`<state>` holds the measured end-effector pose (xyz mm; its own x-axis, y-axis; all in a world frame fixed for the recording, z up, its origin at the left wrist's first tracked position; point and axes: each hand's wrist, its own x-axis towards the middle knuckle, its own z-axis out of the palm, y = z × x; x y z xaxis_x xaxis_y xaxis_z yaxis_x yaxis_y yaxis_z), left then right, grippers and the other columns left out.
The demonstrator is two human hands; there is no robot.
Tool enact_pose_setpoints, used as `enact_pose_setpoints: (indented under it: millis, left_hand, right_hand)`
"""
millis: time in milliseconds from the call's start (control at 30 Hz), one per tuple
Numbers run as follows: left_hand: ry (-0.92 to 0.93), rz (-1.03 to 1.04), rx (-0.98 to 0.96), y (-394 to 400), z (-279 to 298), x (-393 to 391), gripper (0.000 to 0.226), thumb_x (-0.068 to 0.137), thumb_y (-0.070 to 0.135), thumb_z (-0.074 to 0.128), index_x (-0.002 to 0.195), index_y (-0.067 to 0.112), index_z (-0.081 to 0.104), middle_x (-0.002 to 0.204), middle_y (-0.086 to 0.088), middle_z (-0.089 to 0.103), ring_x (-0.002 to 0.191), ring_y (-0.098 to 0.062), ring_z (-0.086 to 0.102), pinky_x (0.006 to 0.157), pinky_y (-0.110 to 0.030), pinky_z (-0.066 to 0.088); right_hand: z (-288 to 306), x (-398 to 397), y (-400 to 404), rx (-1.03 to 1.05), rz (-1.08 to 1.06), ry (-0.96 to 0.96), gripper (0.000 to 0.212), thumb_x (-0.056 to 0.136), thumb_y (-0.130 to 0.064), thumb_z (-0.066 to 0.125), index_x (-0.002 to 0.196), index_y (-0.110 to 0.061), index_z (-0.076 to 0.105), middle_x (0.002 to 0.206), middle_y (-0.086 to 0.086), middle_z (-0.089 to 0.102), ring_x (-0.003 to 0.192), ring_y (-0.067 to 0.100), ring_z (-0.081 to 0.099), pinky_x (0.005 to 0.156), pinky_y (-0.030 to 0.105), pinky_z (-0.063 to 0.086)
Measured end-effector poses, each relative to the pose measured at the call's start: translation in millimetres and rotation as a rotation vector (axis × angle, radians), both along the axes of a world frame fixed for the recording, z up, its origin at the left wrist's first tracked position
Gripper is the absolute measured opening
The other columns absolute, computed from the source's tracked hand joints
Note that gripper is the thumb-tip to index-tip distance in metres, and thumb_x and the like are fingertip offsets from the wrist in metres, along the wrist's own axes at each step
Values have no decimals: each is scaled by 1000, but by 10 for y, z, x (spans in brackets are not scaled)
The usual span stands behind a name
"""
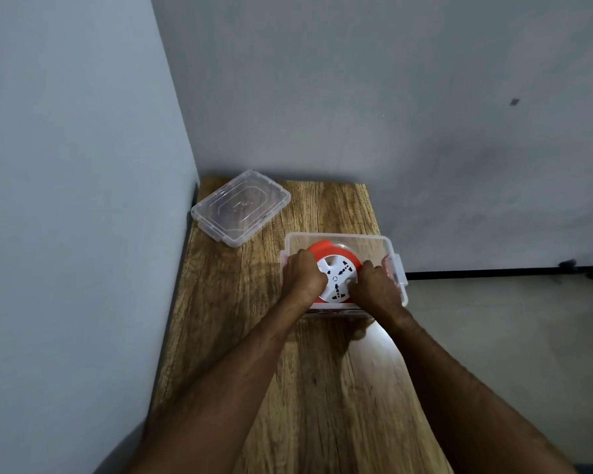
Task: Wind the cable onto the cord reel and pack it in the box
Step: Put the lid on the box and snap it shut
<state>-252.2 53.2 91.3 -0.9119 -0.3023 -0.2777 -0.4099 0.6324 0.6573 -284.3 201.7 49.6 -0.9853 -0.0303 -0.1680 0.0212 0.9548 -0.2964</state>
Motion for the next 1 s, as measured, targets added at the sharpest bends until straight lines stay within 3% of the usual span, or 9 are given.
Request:
enact_pose_setpoints:
  millis: [67,133,267,400,467,633,733,867,1000]
  left_hand:
    - [49,18,32,-78,-55,2,10,85,6,64,94,4,63,100,-17,68,96,-37,67,62,-30,41]
    - [108,75,84,-177,-84,5,14,83,8,65,72,7,57,77,-12,63,79,-33,66,59,-30,41]
    - [303,249,189,-436,36,-14,23,89,6,68,111,4,75,106,-8,77,98,-19,73,88,-27,56]
    - [417,464,277,-818,139,-113,22,92,4,65,113,7,73,104,-8,77,89,-16,71,76,-24,59]
    - [415,610,322,-1014,164,-184,30,93,2,61,122,4,68,115,-13,74,95,-20,69,75,-22,52]
    - [414,744,352,-1325,-32,-350,52,82,1,66,133,-3,59,128,-18,67,116,-34,66,90,-33,56]
    - [408,836,291,-1499,-397,-510,65,69,13,71,132,1,61,127,-18,68,117,-35,65,97,-47,56]
    - [367,918,310,-1606,-475,-620,58,73,13,75,128,-3,62,125,-20,68,114,-38,65,96,-48,56]
    - [321,957,369,-1686,-477,-719,62,80,9,75,136,-5,51,134,-22,59,122,-38,59,97,-39,51]
  right_hand:
    - [64,44,-4,28,8,47,27,92,-31,61,110,-10,61,107,11,70,91,29,67,74,39,57]
    - [207,50,-22,86,11,98,25,89,-32,65,103,-12,65,100,8,70,86,27,67,70,36,55]
    - [571,-165,-151,43,123,213,24,90,-30,66,96,-7,70,94,12,72,78,26,62,66,31,46]
    - [818,-553,-513,-210,311,153,43,92,-33,70,124,-4,67,120,13,71,106,27,65,84,31,46]
    - [876,-770,-744,-300,352,118,46,92,-33,72,127,-4,66,121,12,70,107,24,65,87,32,49]
    - [760,-1252,-1199,-496,352,-19,41,92,-27,72,124,-3,65,120,17,69,110,31,64,95,48,54]
    - [554,-1500,-1430,-643,309,-150,46,93,-24,71,134,-7,58,129,12,63,117,27,61,97,40,53]
    - [213,-1776,-1737,-658,301,-247,61,92,-23,72,146,-9,48,141,5,54,126,23,53,96,35,49]
    - [-31,-2022,-1916,-602,296,-182,57,79,-29,76,130,-10,61,125,12,66,114,31,63,93,48,56]
